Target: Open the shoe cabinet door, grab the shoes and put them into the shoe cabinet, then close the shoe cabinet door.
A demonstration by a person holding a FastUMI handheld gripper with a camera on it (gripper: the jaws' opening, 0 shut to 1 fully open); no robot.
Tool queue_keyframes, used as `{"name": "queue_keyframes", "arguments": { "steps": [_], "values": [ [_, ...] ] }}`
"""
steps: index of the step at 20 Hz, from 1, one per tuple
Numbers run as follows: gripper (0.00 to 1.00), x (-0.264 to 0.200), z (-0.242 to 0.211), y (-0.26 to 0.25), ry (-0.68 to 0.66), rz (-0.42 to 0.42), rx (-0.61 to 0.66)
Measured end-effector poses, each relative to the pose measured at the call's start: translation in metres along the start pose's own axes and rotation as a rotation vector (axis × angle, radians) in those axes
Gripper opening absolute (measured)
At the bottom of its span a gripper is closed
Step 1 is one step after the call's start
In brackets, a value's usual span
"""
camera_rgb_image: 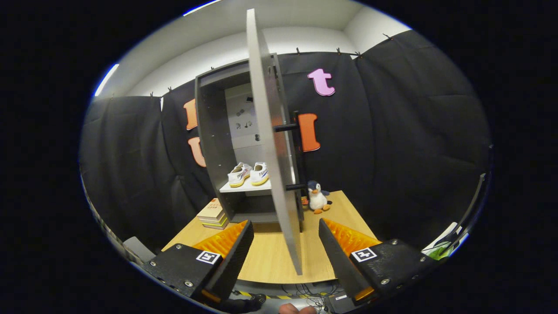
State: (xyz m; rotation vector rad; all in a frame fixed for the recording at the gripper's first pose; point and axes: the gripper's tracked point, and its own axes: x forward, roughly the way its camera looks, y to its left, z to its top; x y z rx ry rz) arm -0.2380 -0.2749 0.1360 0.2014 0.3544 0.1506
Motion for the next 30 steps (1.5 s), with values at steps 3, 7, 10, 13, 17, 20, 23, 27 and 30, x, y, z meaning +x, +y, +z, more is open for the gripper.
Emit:
{"name": "queue_keyframes", "arguments": {
  "steps": [3,7,10,13,17,20,23,27,30],
  "values": [
    [0.95,0.013,0.022,-0.025,-0.037,-0.036,0.006],
    [0.95,0.034,0.042,-0.039,-0.067,-0.044,-0.001],
    [0.95,0.05,0.052,-0.035,-0.075,-0.044,0.015],
    [0.95,0.056,0.058,-0.027,-0.077,-0.036,0.015],
    [0.93,0.054,0.053,-0.016,-0.062,-0.048,0.039],
    [0.92,0.053,0.05,0.001,-0.048,-0.091,0.036],
    [0.92,0.053,0.046,0.03,-0.029,-0.112,0.036],
    [0.92,0.06,0.04,0.075,0.013,-0.116,0.051],
    [0.92,0.075,0.038,0.11,0.038,-0.095,0.045]
  ]
}}
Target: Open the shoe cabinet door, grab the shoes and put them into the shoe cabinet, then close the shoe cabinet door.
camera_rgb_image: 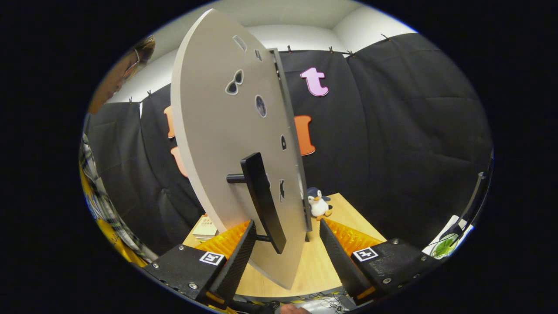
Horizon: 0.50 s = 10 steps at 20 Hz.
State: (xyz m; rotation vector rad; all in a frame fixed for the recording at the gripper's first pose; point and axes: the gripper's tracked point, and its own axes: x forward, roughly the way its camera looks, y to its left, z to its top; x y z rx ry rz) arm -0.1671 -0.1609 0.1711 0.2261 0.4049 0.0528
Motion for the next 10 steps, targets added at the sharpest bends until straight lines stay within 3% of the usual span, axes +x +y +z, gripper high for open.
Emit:
{"name": "queue_keyframes", "arguments": {
  "steps": [10],
  "values": [
    [0.94,0.06,-0.002,0.111,0.029,0.114,-0.05]
  ]
}}
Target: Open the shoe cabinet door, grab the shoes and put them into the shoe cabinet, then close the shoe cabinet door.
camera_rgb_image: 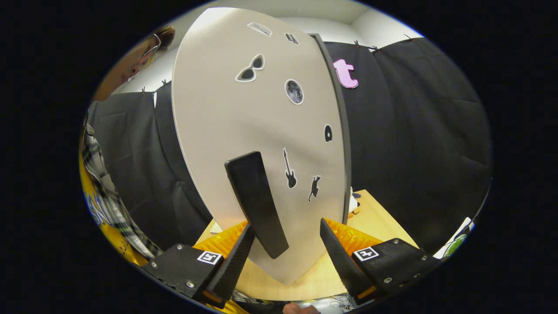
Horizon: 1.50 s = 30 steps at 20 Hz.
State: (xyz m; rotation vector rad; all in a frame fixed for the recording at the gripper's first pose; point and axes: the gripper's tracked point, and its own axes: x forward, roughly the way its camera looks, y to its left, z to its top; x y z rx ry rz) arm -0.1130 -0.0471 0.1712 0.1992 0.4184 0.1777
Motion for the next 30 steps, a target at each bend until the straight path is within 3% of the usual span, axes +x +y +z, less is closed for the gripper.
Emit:
{"name": "queue_keyframes", "arguments": {
  "steps": [6,12,30],
  "values": [
    [0.97,0.041,0.004,0.044,-0.002,0.054,-0.075],
    [0.97,0.056,0.024,0.064,-0.064,0.082,-0.056],
    [0.94,0.097,0.042,0.088,-0.103,0.07,-0.101]
  ]
}}
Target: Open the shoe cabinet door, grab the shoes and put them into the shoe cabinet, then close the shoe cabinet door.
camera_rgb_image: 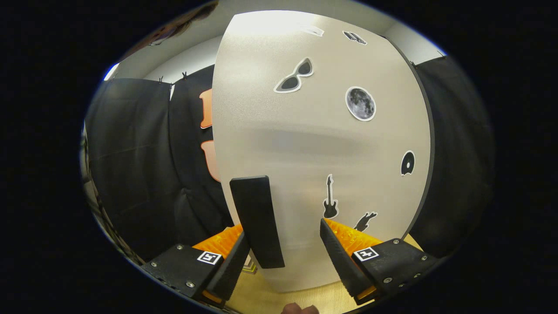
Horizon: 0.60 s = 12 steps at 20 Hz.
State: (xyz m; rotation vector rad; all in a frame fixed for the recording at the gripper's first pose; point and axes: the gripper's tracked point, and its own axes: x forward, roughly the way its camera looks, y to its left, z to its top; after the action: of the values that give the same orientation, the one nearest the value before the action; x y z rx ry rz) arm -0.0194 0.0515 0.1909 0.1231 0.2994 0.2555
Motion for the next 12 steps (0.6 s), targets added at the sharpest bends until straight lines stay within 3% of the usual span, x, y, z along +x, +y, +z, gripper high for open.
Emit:
{"name": "queue_keyframes", "arguments": {
  "steps": [12],
  "values": [
    [0.94,0.021,0.008,0.003,-0.004,-0.045,0.001]
  ]
}}
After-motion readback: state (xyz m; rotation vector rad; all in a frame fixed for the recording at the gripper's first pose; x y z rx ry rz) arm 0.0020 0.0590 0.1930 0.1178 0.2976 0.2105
